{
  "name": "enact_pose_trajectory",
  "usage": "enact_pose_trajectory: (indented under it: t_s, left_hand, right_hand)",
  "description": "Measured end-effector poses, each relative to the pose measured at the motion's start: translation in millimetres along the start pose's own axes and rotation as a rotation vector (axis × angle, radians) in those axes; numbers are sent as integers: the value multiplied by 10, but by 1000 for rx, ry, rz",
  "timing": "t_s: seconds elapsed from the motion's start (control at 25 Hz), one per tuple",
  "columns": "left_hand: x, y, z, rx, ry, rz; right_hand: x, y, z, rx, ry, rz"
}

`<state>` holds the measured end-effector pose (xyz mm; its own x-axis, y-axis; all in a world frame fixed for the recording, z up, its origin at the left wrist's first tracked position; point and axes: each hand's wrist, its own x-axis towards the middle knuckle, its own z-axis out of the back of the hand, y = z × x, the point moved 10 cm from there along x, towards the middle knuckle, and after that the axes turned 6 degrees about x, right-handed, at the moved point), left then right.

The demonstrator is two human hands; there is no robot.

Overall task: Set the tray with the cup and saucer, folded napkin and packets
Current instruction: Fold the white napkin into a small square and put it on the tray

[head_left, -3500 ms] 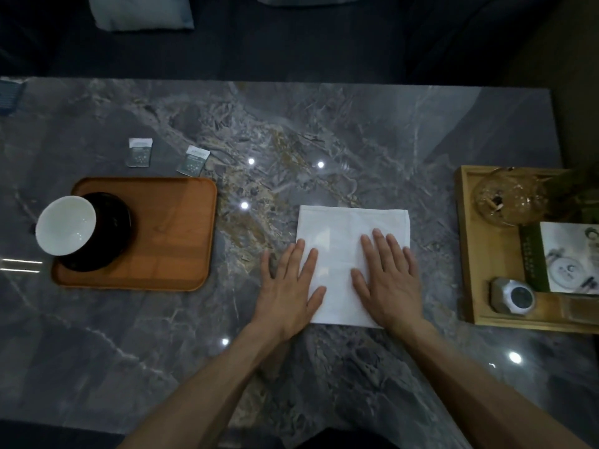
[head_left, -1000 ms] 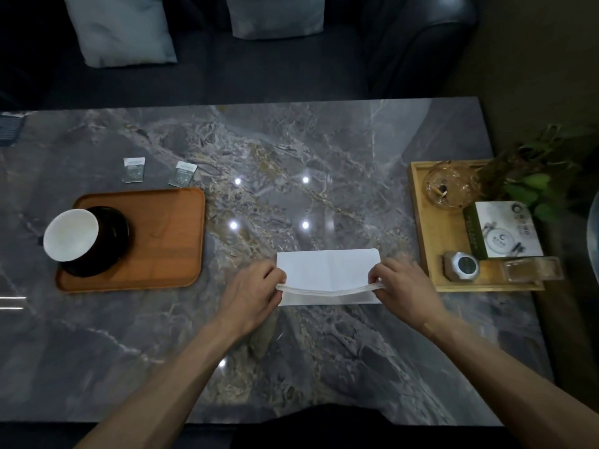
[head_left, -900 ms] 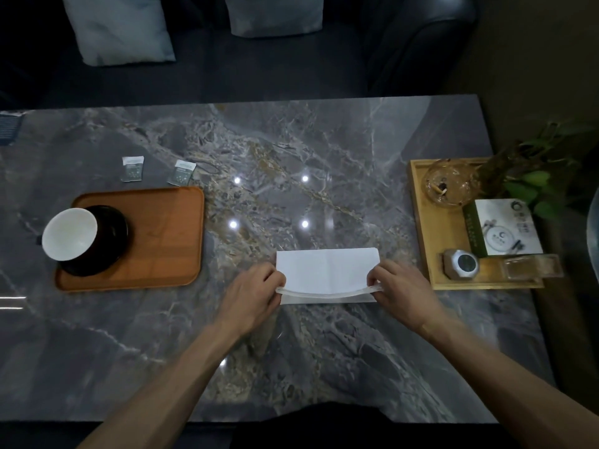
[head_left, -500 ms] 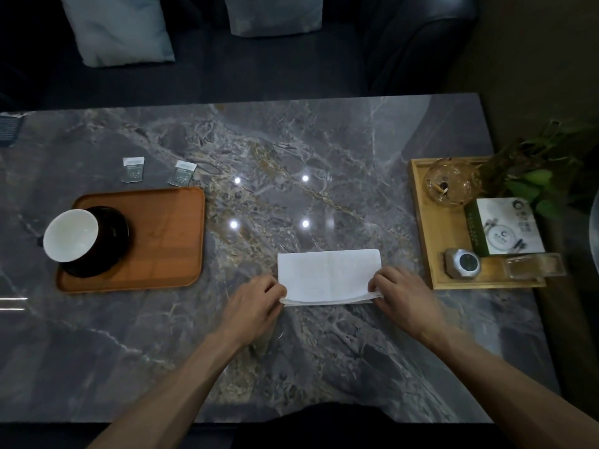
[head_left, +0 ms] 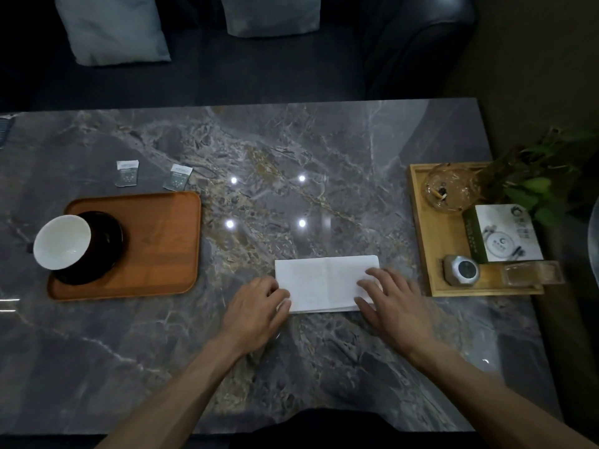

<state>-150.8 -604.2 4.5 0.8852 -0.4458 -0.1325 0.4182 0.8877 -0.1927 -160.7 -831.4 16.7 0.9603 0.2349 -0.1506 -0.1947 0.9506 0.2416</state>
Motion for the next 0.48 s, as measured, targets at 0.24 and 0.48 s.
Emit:
enact_pose_trajectory:
  t_s: [0.24,0.48]
  left_hand:
    - [441,-343,-35,39,-39,81]
    - [558,-507,-388,93,72,127]
  right_hand:
    - [398,369,-244,8,62,56]
    - [449,392,-471,-35,99,156]
